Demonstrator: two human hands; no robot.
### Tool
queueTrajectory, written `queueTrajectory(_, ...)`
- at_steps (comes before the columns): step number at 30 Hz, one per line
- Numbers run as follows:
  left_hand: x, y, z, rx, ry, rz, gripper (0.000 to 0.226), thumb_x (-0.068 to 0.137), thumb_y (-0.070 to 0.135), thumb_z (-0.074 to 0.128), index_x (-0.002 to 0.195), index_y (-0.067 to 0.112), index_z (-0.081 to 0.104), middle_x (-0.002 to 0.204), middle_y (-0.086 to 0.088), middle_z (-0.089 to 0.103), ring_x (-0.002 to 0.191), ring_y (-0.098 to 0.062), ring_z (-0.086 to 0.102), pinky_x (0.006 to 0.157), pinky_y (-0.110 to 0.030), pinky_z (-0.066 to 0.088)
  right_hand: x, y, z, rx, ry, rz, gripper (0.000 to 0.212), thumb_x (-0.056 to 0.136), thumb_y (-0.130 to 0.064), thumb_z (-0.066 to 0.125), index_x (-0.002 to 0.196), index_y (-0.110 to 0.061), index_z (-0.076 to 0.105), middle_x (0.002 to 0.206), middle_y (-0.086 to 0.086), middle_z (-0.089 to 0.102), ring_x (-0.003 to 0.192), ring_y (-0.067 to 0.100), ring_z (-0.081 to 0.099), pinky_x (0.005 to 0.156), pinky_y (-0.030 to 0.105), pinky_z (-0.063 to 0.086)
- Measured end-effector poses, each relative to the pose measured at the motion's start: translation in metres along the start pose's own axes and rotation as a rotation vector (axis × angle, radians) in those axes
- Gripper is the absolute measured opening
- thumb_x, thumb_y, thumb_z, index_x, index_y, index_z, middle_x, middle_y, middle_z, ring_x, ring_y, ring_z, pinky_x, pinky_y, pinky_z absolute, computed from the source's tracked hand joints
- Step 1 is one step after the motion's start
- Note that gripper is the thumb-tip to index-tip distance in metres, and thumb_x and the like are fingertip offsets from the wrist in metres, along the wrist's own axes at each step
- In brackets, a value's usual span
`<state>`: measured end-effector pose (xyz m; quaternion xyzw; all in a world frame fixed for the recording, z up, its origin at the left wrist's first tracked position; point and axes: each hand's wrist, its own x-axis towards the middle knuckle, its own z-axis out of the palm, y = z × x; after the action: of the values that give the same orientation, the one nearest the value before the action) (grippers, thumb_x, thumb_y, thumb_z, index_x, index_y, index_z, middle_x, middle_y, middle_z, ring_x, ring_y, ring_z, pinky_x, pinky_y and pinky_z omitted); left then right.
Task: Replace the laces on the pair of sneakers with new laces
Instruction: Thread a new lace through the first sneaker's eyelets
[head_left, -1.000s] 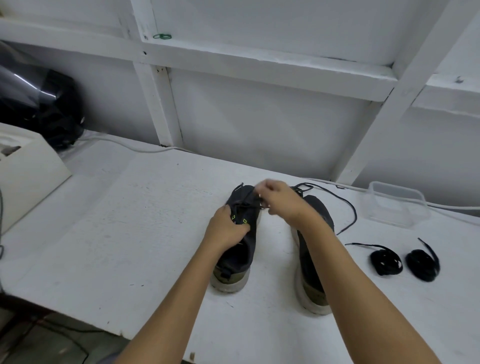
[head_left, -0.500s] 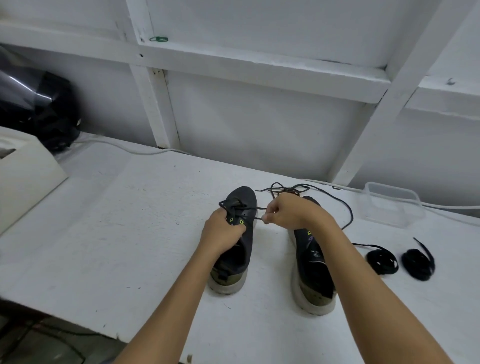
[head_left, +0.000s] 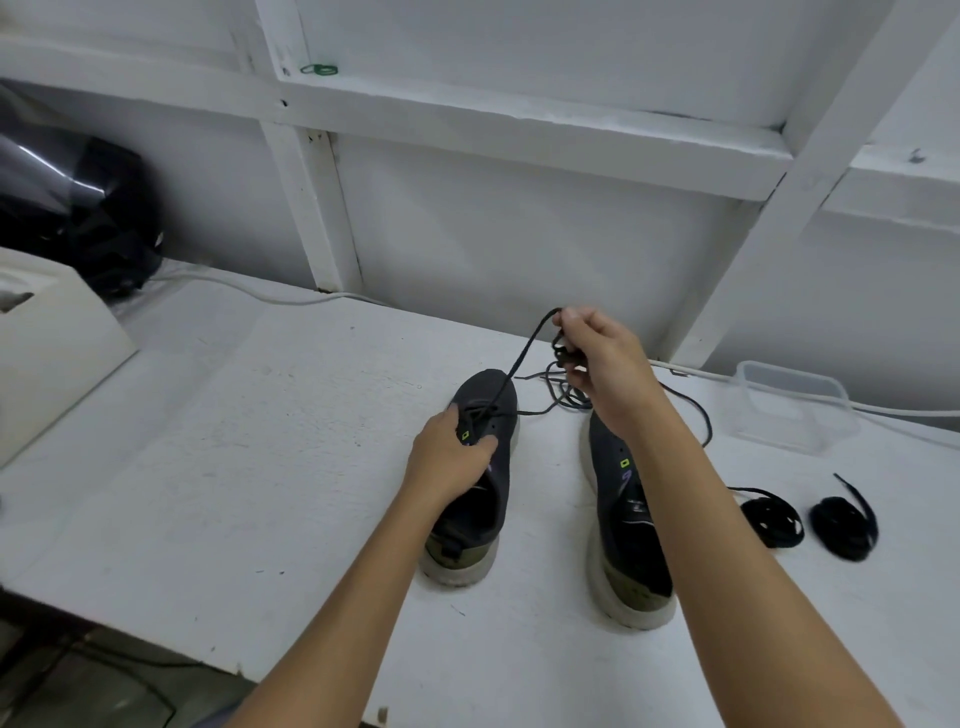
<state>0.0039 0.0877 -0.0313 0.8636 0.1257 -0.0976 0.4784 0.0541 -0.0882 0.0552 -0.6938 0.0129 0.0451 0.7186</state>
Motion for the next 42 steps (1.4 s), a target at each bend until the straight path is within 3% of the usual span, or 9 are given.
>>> queueTrajectory(3,0.004,0.013,-0.005,0.065,0.076,0.132,0.066,0.09,0.035,0.068,0.151,0.026,0.043,0.143,0.0,0.052,0.13,-0.024,0.051,0.105,-0.033,0.042,-0.003,-0.01,0.006,-0.219,-0.085,-0.093,0.019,0.103,-0.03,0.056,0.088,-0.026,0.068,0.073,-0.015,0.06,0.068,0.002,0.057,0.061,0.019,0.042)
queueTrajectory(7,0.021,0.034,-0.012,0.087,0.135,0.262,0.015,0.09,0.033,0.07,0.098,0.02,0.073,0.096,0.004,0.07,0.098,-0.018,0.065,0.085,-0.03,0.05,0.002,-0.018,0.017,-0.267,-0.162,-0.161,0.02,0.103,-0.028,0.056,0.086,-0.027,0.066,0.077,-0.011,0.063,0.073,0.004,0.059,0.064,0.02,0.045)
queueTrajectory(14,0.057,0.019,-0.057,-0.36,0.51,-0.01,0.019,0.096,0.03,0.053,0.08,0.021,0.059,0.081,0.0,0.073,0.083,-0.023,0.069,0.072,-0.032,0.05,0.019,0.007,0.013,-0.422,-0.165,-0.13,0.009,0.098,-0.026,0.066,0.096,-0.032,0.072,0.096,-0.012,0.075,0.096,0.009,0.07,0.085,0.023,0.051)
queueTrajectory(20,0.053,-0.035,-0.078,-0.333,0.758,-0.274,0.023,0.101,0.023,0.047,0.115,0.008,0.056,0.106,-0.007,0.062,0.089,-0.027,0.055,0.073,-0.032,0.039,0.021,0.049,0.0,-0.709,-0.16,-0.037,0.025,0.1,-0.018,0.058,0.106,-0.038,0.07,0.119,-0.017,0.068,0.115,0.006,0.058,0.097,0.027,0.044)
queueTrajectory(26,0.05,-0.078,-0.068,0.084,0.653,-0.305,0.051,0.089,0.0,0.058,0.137,0.012,0.048,0.142,-0.013,0.042,0.124,-0.035,0.043,0.086,-0.046,0.044,0.021,0.069,-0.006,-0.882,-0.213,0.086,0.026,0.1,-0.015,0.057,0.119,-0.025,0.071,0.127,-0.008,0.066,0.107,0.012,0.06,0.086,0.024,0.045)
queueTrajectory(30,0.049,-0.062,-0.05,0.202,0.601,0.002,0.025,0.092,0.007,0.059,0.117,0.011,0.064,0.121,-0.009,0.058,0.114,-0.032,0.051,0.082,-0.038,0.043,0.019,0.071,0.002,-1.075,-0.285,0.09,0.03,0.097,-0.028,0.065,0.127,-0.024,0.068,0.129,-0.004,0.063,0.116,0.02,0.06,0.099,0.035,0.049)
queueTrajectory(36,0.043,-0.005,-0.025,0.098,0.193,0.46,0.019,0.093,0.017,0.062,0.11,0.022,0.071,0.108,0.01,0.067,0.097,-0.009,0.06,0.088,-0.026,0.048,0.02,0.067,0.008,-1.108,-0.244,-0.008,0.008,0.097,-0.032,0.058,0.099,-0.024,0.06,0.108,-0.003,0.068,0.1,0.021,0.062,0.084,0.035,0.049)
queueTrajectory(39,0.044,0.012,-0.018,0.294,-0.052,0.53,0.026,0.089,0.028,0.067,0.115,0.028,0.07,0.107,0.014,0.066,0.105,-0.01,0.055,0.092,-0.031,0.047,0.021,0.046,0.002,-1.002,-0.187,-0.046,0.009,0.093,-0.035,0.064,0.091,-0.026,0.065,0.084,-0.009,0.068,0.083,0.014,0.062,0.068,0.028,0.045)
queueTrajectory(42,0.048,0.015,-0.014,0.335,0.032,0.461,0.011,0.09,0.037,0.065,0.094,0.027,0.067,0.087,0.013,0.066,0.088,-0.014,0.06,0.08,-0.036,0.051,0.022,0.026,-0.008,-1.097,-0.232,-0.052,0.014,0.091,-0.043,0.069,0.084,-0.03,0.067,0.075,-0.016,0.062,0.076,0.007,0.059,0.064,0.026,0.042)
